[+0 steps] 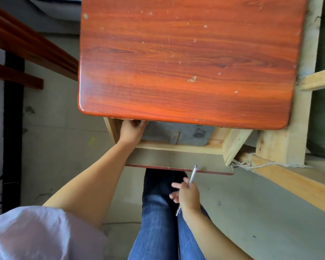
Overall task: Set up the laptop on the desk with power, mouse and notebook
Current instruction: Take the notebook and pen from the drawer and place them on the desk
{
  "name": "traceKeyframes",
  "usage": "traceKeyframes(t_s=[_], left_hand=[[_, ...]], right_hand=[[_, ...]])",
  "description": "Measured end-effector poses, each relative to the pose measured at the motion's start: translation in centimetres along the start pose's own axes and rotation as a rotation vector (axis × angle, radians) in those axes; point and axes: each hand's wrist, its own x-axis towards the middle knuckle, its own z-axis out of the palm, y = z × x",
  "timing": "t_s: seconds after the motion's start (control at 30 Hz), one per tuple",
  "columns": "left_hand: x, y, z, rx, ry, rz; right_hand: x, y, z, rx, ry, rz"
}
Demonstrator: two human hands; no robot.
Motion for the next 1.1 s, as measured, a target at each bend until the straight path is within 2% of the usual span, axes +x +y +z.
traceKeyframes(t_s=[0.1, 0.17, 0.3, 0.43, 0.63, 0.7, 0.8, 0.87, 0.97, 1.1], left_hand=[[-0.1, 0.0, -0.1, -0.003, -0.013, 0.001], [-0.4, 0.0, -0.3, -0.006, -0.041, -0.026], [-1.8, 0.2, -1.0, -0.088, -0.198, -0.147], [-4.2, 1.3, -1.5, -0.148, -0.393, -0.130], [-8.1, 3.3, -2.5, -0.137, -0.458, -0.097], [-9.1, 4.3, -2.6, -0.207, -0.476, -0.183], [-10.7, 5.0, -2.8, -0.522, -0.497, -0.474], [-11.6, 4.5, -3.7, -0.637, -0.493, -0.591], [-12.8, 3.1, -7.3, -0.634, -0.544, -0.625], [-13.8, 2.0, -15.0, -0.462, -0.663, -0.582]], right_hand=[[0.8, -1.4, 0.3, 0.667, -0.068, 0.206], [1.5, -3.1, 0.7, 0.865, -0.066, 0.272], [1.3, -4.7, 1.2, 0.861, -0.044, 0.308], [-0.1, -4.7, 0.9, 0.814, -0.017, 0.280], [-2.9, -5.2, 0.0, 0.811, 0.006, 0.263], [-3.8, -5.4, -0.4, 0.825, -0.006, 0.259], [-4.8, -5.4, -0.7, 0.863, -0.078, 0.243], [-5.1, -5.4, -0.7, 0.883, -0.104, 0.234], [-5.6, -5.4, -0.8, 0.866, -0.104, 0.218], [-7.8, -5.5, -1.2, 0.834, -0.123, 0.103]])
